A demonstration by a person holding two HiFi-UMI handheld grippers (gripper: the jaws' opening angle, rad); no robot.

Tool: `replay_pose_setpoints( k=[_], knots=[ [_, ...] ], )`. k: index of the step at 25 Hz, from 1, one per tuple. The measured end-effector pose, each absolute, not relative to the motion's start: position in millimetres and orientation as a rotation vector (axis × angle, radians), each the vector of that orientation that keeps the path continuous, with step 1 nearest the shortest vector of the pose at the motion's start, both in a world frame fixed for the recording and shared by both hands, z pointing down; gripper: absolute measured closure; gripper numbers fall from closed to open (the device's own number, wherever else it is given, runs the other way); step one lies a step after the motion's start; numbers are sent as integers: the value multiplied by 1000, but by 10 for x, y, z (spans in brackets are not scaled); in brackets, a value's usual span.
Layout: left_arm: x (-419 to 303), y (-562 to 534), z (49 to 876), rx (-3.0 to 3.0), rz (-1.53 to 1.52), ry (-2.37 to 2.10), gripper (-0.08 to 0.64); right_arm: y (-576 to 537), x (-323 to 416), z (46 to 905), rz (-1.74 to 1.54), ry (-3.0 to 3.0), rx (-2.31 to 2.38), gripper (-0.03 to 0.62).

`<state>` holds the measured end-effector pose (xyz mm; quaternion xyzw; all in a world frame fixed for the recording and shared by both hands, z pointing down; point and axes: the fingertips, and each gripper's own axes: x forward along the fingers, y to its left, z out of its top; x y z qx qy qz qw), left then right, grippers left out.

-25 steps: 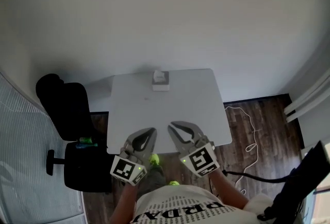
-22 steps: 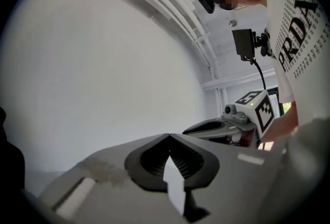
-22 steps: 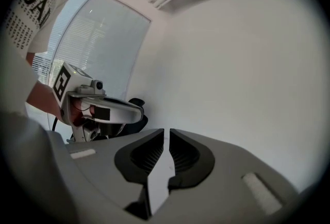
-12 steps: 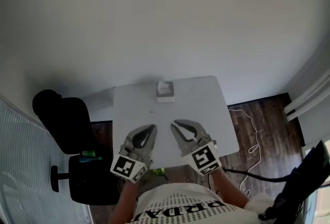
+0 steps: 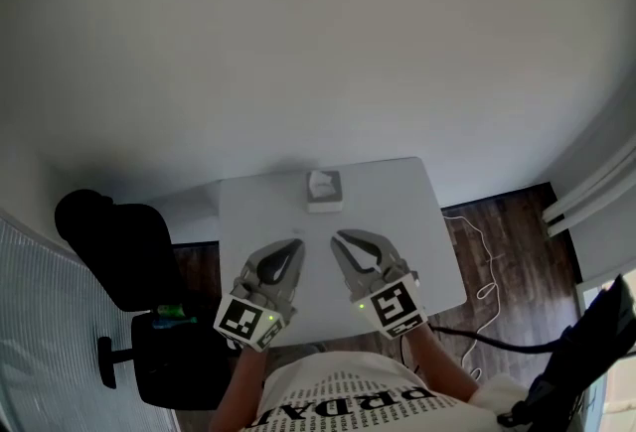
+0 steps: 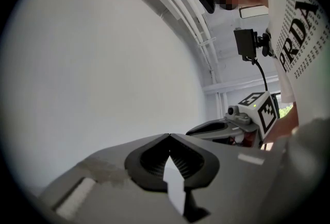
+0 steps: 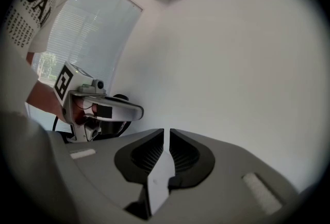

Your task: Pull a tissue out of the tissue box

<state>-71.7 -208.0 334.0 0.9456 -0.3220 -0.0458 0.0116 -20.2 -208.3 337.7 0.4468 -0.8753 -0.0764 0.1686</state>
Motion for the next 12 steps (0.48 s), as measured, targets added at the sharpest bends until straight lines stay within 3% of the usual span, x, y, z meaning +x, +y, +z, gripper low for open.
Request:
replay_pose_setpoints(
  k=[12],
  knots=[
    [-792, -2561, 3382, 3026, -135, -957, 560, -2521, -445, 3522, -167, -2440, 1279, 563]
  ],
)
